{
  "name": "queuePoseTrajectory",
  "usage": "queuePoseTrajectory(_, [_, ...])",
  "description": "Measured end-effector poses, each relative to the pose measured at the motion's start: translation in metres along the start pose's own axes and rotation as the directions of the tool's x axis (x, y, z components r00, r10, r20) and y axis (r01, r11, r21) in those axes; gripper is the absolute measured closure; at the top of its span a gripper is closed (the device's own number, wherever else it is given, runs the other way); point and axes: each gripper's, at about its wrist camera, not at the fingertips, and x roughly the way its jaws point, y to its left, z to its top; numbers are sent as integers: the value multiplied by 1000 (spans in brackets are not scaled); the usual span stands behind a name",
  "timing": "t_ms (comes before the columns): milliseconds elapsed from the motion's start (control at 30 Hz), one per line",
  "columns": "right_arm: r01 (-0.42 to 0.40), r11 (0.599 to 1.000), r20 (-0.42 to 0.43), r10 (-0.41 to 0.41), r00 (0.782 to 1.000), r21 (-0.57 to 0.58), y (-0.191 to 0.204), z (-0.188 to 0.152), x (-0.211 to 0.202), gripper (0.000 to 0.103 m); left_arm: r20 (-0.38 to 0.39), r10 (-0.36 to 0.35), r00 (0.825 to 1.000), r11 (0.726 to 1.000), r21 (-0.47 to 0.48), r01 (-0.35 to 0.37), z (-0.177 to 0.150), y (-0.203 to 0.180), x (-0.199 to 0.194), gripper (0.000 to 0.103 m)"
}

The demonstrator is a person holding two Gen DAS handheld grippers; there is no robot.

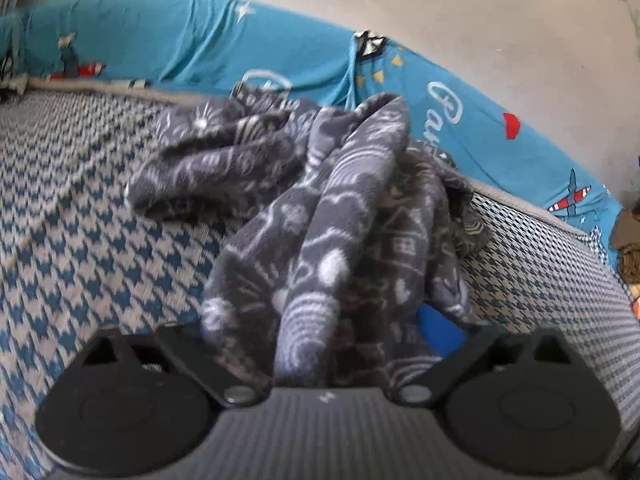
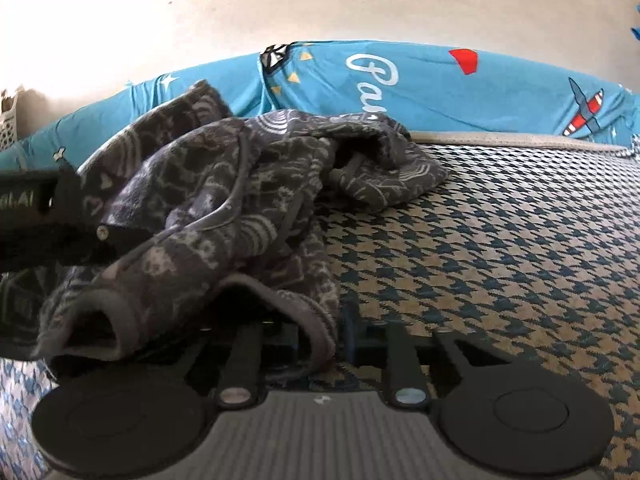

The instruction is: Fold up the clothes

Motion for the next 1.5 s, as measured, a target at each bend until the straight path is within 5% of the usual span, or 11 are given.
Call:
queuePoseTrajectory(67, [28, 1000, 18, -28, 999, -4, 1, 1, -3, 96, 4, -19, 1000, 1000, 16, 19, -1, -2, -2, 46])
queuePoseTrajectory(167, [100, 995, 62, -98, 993, -23, 2, 3, -12, 100, 27, -4, 1000, 998, 59, 3, -3, -8, -5, 58])
queuePoseTrajectory(500, [306, 952, 247, -293, 924, -15, -12, 15, -70, 101, 59, 51, 997, 998, -34, -49, 2, 19, -21, 61])
queuePoseTrajectory(800, [385, 919, 224, -395, 891, 86, -55, 6, -111, 101, 5, 21, 1000, 998, -57, -20, -20, 27, -47, 63])
queuePoseTrajectory(933, [416, 902, 195, -432, 880, 121, -73, 0, -117, 99, -15, -3, 1000, 999, -35, 3, -36, 24, -57, 59])
queuePoseTrajectory(1100, [409, 904, 132, -424, 896, 123, -85, -8, -108, 87, -12, -60, 998, 998, -19, 60, -50, 16, -77, 43])
queuePoseTrajectory(1167, [400, 909, 118, -413, 903, 119, -85, -10, -107, 84, 0, -75, 997, 997, 10, 75, -57, 8, -85, 28])
queuePoseTrajectory(1300, [407, 898, 55, -420, 906, 167, -93, -9, -106, 69, 15, -92, 996, 992, 87, 90, -63, -12, -92, 19])
queuePoseTrajectory(1500, [379, 902, 36, -395, 918, 206, -98, -6, -113, 63, 20, -108, 994, 987, 121, 105, -60, -33, -92, 7])
